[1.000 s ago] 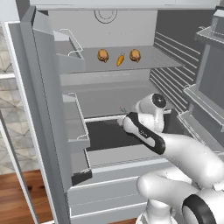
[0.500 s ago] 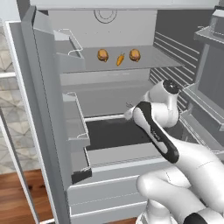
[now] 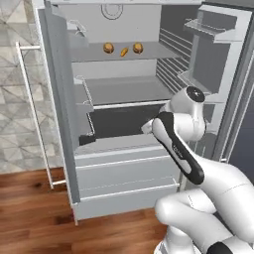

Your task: Place one carrot and one chicken drumstick in each tupperware on the nearby counter, to pack two identical lunches.

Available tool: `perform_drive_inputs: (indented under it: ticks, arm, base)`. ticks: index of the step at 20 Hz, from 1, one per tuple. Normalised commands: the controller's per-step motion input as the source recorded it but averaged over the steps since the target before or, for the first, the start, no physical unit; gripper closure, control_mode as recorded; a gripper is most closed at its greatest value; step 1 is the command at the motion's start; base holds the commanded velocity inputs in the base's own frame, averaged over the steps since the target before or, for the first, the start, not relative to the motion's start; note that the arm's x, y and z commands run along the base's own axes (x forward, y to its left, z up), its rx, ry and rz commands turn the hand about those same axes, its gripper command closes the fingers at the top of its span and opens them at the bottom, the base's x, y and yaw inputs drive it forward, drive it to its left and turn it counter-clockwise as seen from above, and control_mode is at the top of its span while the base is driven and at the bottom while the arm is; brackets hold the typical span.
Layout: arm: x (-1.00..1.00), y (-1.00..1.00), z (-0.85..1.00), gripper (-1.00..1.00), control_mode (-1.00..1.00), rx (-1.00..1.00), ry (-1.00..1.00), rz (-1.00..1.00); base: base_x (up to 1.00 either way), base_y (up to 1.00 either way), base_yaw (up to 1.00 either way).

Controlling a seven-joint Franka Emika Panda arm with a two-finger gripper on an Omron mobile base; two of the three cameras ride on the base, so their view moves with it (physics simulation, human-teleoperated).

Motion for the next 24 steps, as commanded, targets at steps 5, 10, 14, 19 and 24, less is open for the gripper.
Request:
perform_drive_inputs:
  ticks: [5, 10, 14, 19, 24]
  arm:
    - [0.00, 0.00, 0.00, 1.00, 1.00, 0.00, 0.00, 0.00]
    - [0.00, 0.00, 0.00, 1.00, 1.00, 0.00, 0.00, 0.00]
    - [0.00, 0.00, 0.00, 1.00, 1.00, 0.00, 0.00, 0.00]
    - [0.00, 0.00, 0.00, 1.00, 1.00, 0.00, 0.00, 0.00]
    - [0.00, 0.00, 0.00, 1.00, 1.00, 0.00, 0.00, 0.00]
  base:
    - [-0.88, 0.00, 0.55]
    - [-0.49, 0.00, 0.84]
    - [-0.37, 0.00, 0.87]
    - [-0.76, 0.02, 0.73]
    - [-0.91, 0.15, 0.52]
